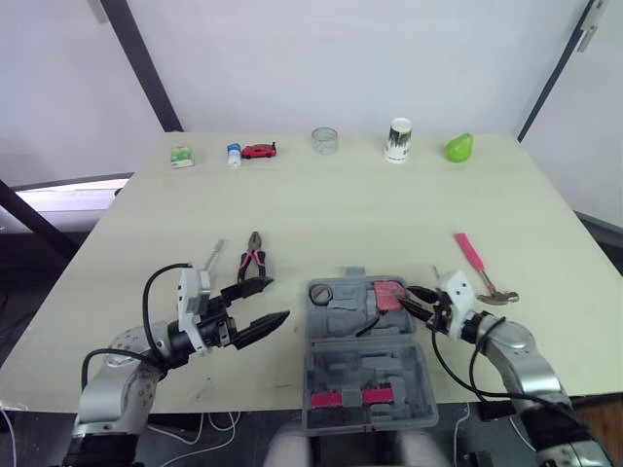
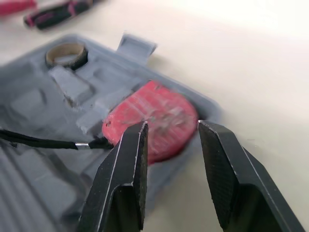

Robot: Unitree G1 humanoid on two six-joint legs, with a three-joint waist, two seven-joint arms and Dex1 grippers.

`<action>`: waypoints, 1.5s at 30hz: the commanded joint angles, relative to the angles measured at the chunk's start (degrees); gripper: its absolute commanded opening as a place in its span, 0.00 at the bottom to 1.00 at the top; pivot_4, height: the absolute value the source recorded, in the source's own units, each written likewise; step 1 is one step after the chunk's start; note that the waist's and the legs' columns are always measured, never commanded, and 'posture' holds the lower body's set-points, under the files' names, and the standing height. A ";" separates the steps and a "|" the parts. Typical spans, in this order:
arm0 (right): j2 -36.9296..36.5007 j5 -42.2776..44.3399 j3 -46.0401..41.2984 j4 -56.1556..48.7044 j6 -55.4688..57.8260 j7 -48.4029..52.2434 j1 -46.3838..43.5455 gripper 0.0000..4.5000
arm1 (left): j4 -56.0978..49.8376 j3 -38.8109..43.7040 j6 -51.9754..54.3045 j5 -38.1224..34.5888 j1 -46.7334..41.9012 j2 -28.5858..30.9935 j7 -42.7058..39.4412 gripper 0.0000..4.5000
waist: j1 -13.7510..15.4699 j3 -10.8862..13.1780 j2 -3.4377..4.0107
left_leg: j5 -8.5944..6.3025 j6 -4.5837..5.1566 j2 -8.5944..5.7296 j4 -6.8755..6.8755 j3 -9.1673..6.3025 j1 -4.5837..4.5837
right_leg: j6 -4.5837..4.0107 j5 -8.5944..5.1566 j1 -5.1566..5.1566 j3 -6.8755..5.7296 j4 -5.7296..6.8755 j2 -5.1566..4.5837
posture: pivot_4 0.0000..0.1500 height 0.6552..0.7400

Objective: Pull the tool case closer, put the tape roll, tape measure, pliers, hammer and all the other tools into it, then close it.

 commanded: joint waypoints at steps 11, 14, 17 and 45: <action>-9.27 11.39 -22.58 -19.17 0.91 1.77 30.05 0.99 | 1.67 7.91 1.36 -0.51 10.06 3.49 0.83 1.00 | 0.12 0.04 0.02 | 0.00 -0.01 -0.02 -0.45 0.12 -0.03 | -0.10 -0.08 -0.15 0.05 -0.33 -0.01 | 1.00 1.00; -9.25 12.67 -28.43 -19.60 -0.52 3.01 37.80 0.99 | 4.55 9.53 0.28 0.42 12.12 3.98 0.22 1.00 | -0.13 0.06 0.01 | 0.00 -0.01 0.02 -0.45 0.22 0.06 | -0.21 -0.17 -0.14 0.16 -0.36 0.00 | 1.00 1.00; -8.87 13.66 -30.90 -19.46 -1.71 4.34 41.79 0.99 | 5.64 9.97 -0.34 1.13 13.64 3.73 0.19 1.00 | -0.07 0.06 0.01 | 0.00 -0.01 0.04 -0.44 0.23 0.13 | -0.04 -0.29 -0.11 0.17 -0.36 -0.02 | 1.00 1.00; -25.22 31.08 -16.02 -34.14 17.65 10.01 3.85 0.99 | -1.23 0.38 39.87 16.12 -23.73 -12.49 62.56 1.00 | 0.44 0.25 -0.24 | 0.01 -0.01 -0.14 -0.35 -0.26 -0.48 | 0.13 0.07 -0.21 -0.14 -0.66 0.00 | 1.00 1.00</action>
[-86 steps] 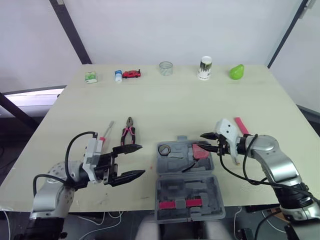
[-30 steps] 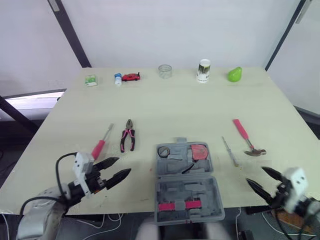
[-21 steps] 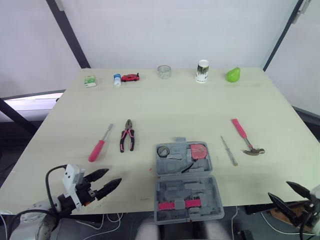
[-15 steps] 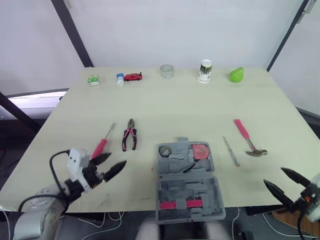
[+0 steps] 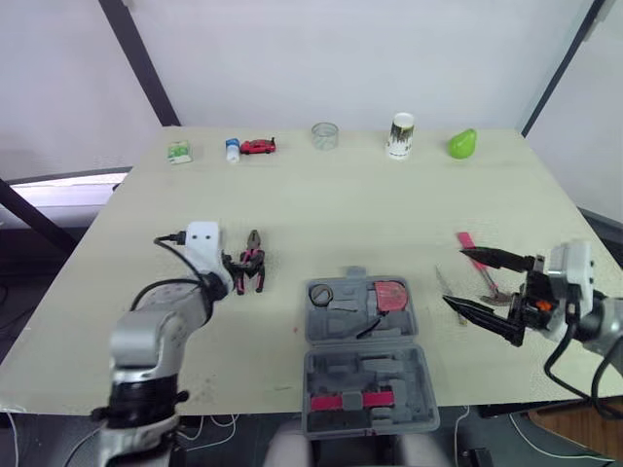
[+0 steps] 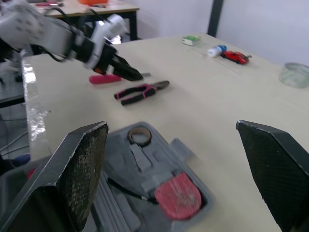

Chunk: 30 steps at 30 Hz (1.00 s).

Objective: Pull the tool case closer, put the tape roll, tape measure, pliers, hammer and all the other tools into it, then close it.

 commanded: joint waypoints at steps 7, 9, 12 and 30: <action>-0.94 0.27 1.77 -0.65 1.82 1.12 -4.65 0.99 | 19.99 -4.15 -9.45 8.41 -8.67 -3.61 1.31 1.00 | 0.79 0.00 0.00 | 0.01 -0.01 -0.04 0.04 -0.28 -0.23 | 0.00 0.01 0.00 -0.28 -0.14 -0.02 | 1.00 1.00; -0.71 0.23 1.96 -0.96 1.98 0.64 -4.80 0.99 | 23.08 -4.42 -11.06 9.00 -10.25 -4.58 1.26 1.00 | 0.94 0.00 0.00 | 0.01 -0.01 -0.04 0.06 -0.27 -0.23 | 0.00 0.02 0.00 -0.28 -0.13 -0.02 | 1.00 1.00; -0.67 0.03 2.10 -1.35 2.02 0.25 -4.73 0.99 | 25.89 -4.64 -12.37 10.01 -11.69 -5.96 1.32 1.00 | 1.14 0.00 0.00 | 0.01 -0.01 -0.05 0.10 -0.27 -0.24 | 0.00 0.02 0.00 -0.27 -0.12 -0.04 | 1.00 1.00; 0.31 -0.92 3.51 -2.19 1.66 -1.30 -4.23 1.00 | 24.12 -3.47 -11.06 12.37 -11.34 -10.71 3.08 0.56 | 1.24 -0.01 0.02 | 0.02 -0.02 -0.08 0.32 -0.35 -0.29 | 0.11 0.08 0.06 -0.30 -0.06 -0.07 | 1.00 1.00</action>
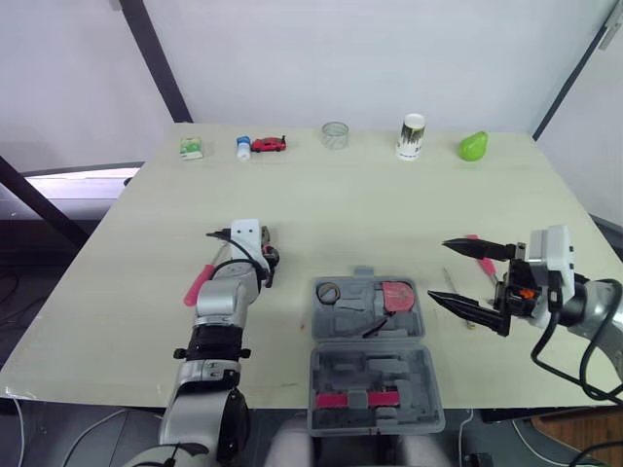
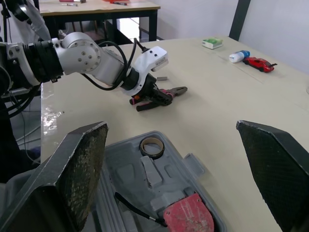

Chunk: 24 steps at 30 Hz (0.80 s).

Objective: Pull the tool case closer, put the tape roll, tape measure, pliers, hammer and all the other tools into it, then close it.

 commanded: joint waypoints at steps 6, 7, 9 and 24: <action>0.43 0.67 0.71 -2.62 0.56 -0.95 -1.44 1.00 | -9.26 -1.46 1.09 -1.68 4.44 4.41 -9.25 0.56 | -0.26 0.00 0.00 | 0.00 0.00 0.00 0.00 0.00 0.00 | 0.00 0.00 0.00 0.00 -0.01 0.01 | 1.00 1.00; 0.44 0.80 1.07 -2.77 0.96 -1.27 -1.82 1.00 | -11.55 -1.94 1.97 -2.43 5.50 6.37 -12.17 0.56 | -0.39 0.00 0.00 | 0.00 -0.01 0.02 0.00 0.01 0.00 | 0.00 0.00 -0.01 0.02 0.00 0.01 | 1.00 1.00; 0.53 -0.01 2.30 -2.91 1.98 -2.60 -2.79 1.00 | -15.96 -2.64 2.19 -4.80 7.42 10.67 -19.30 0.56 | -0.70 0.01 0.00 | 0.04 -0.07 0.05 -0.01 -0.01 0.00 | -0.01 0.00 -0.03 0.02 0.01 0.04 | 1.00 1.00; 4.06 -16.67 27.45 4.91 18.35 -7.90 -27.11 1.00 | -18.64 -19.48 -15.17 -10.46 -0.04 36.89 -75.35 0.56 | -0.19 0.09 0.08 | 0.02 -0.01 0.05 0.05 0.50 -0.15 | -0.06 -0.02 -0.27 0.05 0.11 0.06 | 1.00 1.00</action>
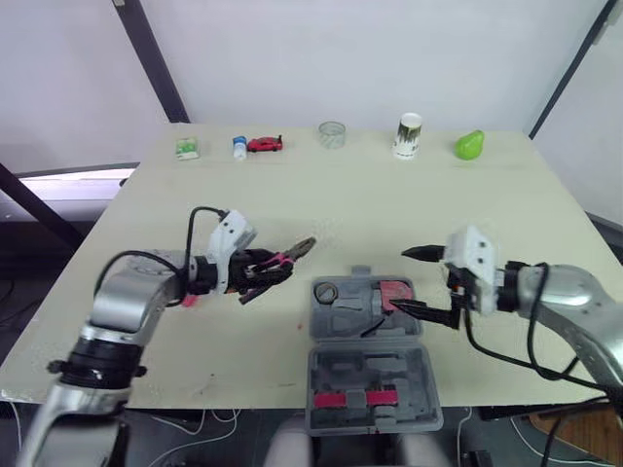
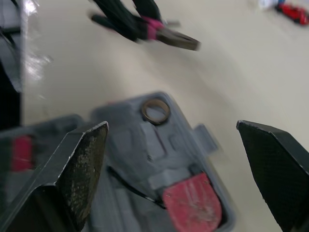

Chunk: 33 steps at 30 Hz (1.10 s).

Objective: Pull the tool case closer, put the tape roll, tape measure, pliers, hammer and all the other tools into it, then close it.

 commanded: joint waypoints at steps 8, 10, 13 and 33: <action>10.89 -4.14 13.43 11.22 15.59 0.90 -20.80 1.00 | 1.29 -10.17 -6.88 4.70 -13.49 -3.18 -12.81 0.56 | 0.06 0.01 0.02 | 0.05 -0.09 0.03 0.49 0.06 -1.00 | 0.02 0.01 -1.01 0.06 0.41 0.05 | 1.00 1.00; 11.20 -5.03 14.82 12.37 16.11 1.88 -21.99 1.00 | 1.54 -10.87 -7.47 4.88 -14.25 -3.28 -14.50 0.56 | 0.05 0.01 0.03 | 0.03 -0.05 0.03 0.49 0.06 -1.04 | 0.02 0.00 -1.10 0.06 0.52 0.05 | 1.00 1.00; 12.28 -6.18 16.25 14.22 16.18 3.07 -24.17 1.00 | 2.74 -11.91 -9.55 6.18 -15.20 -3.28 -16.55 0.56 | -0.08 0.01 0.03 | 0.00 0.02 0.03 0.50 0.06 -1.04 | 0.01 0.00 -1.15 0.07 0.62 0.06 | 1.00 1.00; 12.12 -8.69 17.98 13.51 16.29 9.16 -26.05 0.23 | 5.62 -10.21 -15.72 8.73 -14.67 -6.56 -16.09 0.56 | -1.32 0.01 0.03 | 0.00 0.03 0.04 0.60 0.04 -1.04 | 0.01 0.01 -1.17 0.08 0.77 0.06 | 1.00 1.00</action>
